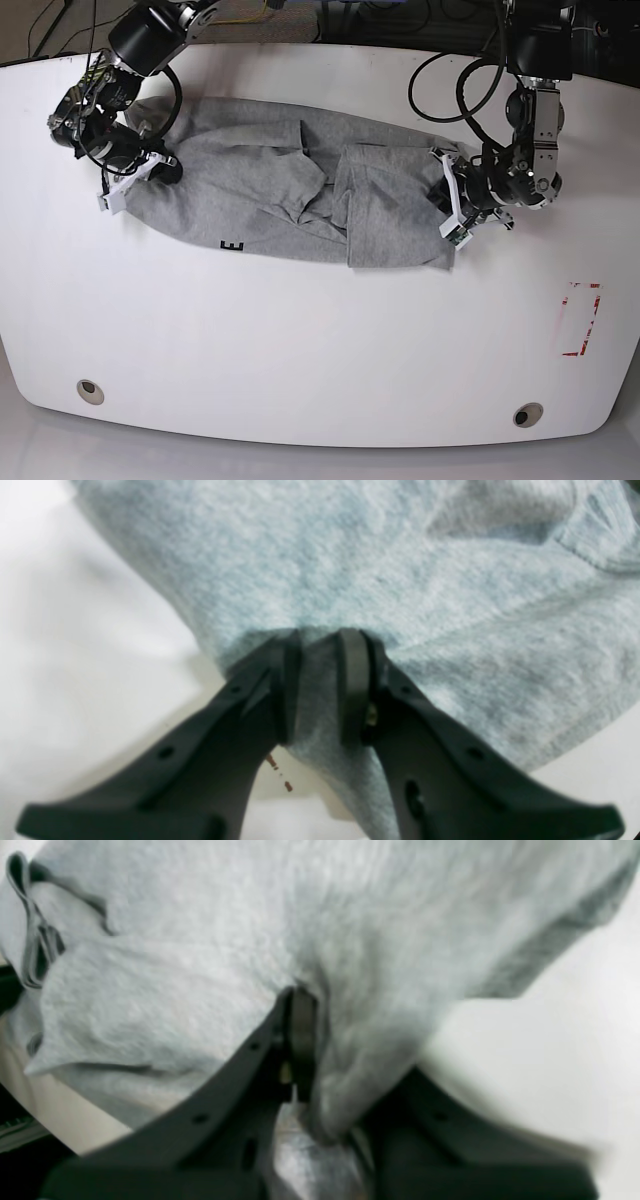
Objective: Layout the t-shirt on the table in an organized manner, then fold the t-shirt properly
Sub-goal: 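Move the right gripper to the shirt's other end and grasp it, then fold the shirt's end over with the right gripper toward the left gripper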
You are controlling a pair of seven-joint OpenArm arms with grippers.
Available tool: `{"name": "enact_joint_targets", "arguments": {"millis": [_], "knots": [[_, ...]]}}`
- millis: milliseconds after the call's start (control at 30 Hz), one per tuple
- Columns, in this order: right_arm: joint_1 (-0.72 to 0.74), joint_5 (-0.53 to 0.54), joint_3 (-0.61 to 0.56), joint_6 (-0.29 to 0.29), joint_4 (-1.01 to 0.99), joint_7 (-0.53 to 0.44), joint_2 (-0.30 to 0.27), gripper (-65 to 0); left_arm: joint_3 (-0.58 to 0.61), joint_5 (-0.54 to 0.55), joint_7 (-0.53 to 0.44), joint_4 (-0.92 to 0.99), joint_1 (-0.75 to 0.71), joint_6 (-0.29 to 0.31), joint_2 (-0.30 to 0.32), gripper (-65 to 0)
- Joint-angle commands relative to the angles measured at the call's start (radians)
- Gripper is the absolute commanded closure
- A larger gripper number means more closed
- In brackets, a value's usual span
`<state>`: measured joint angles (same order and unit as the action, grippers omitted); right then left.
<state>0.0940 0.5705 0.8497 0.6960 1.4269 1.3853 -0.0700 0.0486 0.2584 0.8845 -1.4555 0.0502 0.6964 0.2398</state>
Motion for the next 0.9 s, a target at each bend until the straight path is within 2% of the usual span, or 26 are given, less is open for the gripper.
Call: {"name": "enact_joint_targets", "arguments": {"millis": [0,100,233,400,633,867], "knots": [[0.011,0.001,0.000,0.002,0.081,-0.005,-0.011,-4.1,0.044,-0.026,0.035,0.003,-0.002,0.002,0.003,-11.0],[0.006,0.003,-0.004,0.002,0.182,0.004,-0.006,-2.7,0.106,-0.060,0.035,0.000,-0.002,0.002,0.003,-11.0],[0.006,0.003,-0.050,0.002,0.286,0.011,0.006,-1.3,0.184,-0.101,0.035,0.002,0.001,-0.027,-0.001,-11.0],[0.006,0.004,-0.102,0.002,0.420,0.011,0.016,-1.0,0.239,-0.133,0.031,0.002,0.023,-0.030,-0.035,-11.0],[-0.013,0.004,-0.274,0.002,0.550,0.011,0.048,-1.0,0.253,-0.146,0.029,0.003,0.035,-0.033,-0.075,-11.1],[-0.013,0.003,-0.433,0.002,0.582,0.011,0.128,-1.0,0.265,-0.146,0.029,0.003,0.055,-0.036,-0.092,-11.1]]}}
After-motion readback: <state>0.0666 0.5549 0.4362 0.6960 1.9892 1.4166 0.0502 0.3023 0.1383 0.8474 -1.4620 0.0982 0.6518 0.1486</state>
